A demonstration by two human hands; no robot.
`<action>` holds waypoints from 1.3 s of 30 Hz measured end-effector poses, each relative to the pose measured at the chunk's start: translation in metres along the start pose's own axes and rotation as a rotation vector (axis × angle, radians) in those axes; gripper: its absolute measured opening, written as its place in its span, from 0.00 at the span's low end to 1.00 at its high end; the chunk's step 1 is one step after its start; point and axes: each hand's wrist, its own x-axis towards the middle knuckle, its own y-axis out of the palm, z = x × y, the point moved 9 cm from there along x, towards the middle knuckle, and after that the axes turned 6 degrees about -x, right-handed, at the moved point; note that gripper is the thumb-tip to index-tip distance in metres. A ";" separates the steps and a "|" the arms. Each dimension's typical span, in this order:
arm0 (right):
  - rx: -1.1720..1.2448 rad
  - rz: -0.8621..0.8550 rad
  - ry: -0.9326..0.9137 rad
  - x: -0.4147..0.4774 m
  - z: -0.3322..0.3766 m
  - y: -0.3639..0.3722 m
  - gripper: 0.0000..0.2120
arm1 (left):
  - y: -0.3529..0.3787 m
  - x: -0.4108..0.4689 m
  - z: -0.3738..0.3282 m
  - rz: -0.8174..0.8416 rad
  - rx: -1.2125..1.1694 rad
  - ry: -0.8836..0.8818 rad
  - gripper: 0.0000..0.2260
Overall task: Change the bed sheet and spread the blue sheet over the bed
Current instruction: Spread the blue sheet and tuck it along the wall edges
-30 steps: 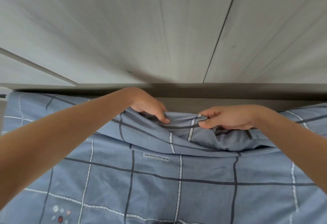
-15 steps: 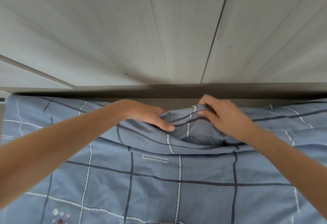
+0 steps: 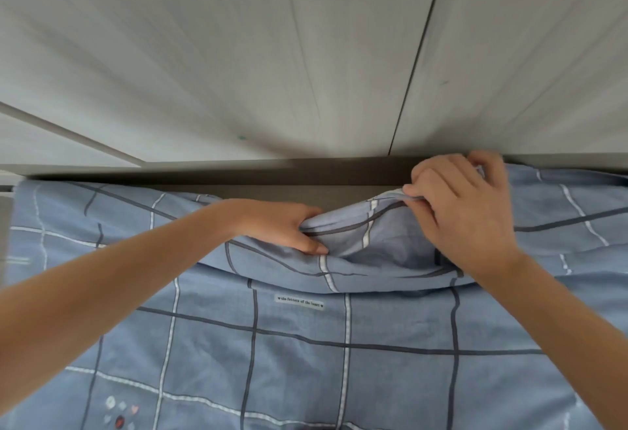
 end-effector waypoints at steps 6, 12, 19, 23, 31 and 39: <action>0.519 0.993 0.233 -0.022 0.010 0.065 0.14 | 0.001 -0.004 -0.001 0.018 -0.081 -0.068 0.11; 0.613 1.087 0.235 -0.039 -0.002 0.090 0.11 | -0.002 -0.003 0.006 0.059 -0.077 -0.251 0.26; 0.806 1.353 0.651 -0.074 -0.007 0.124 0.14 | -0.001 -0.002 0.010 0.147 -0.079 -0.265 0.31; 0.801 1.360 0.896 -0.098 -0.018 0.126 0.12 | -0.023 0.015 -0.004 0.047 -0.070 -0.052 0.14; 0.932 1.490 1.182 -0.134 -0.012 0.101 0.18 | -0.008 0.082 -0.002 -0.194 0.180 0.086 0.08; 0.731 1.611 1.259 -0.157 -0.007 0.120 0.11 | -0.029 0.072 -0.003 -0.565 0.239 -0.022 0.09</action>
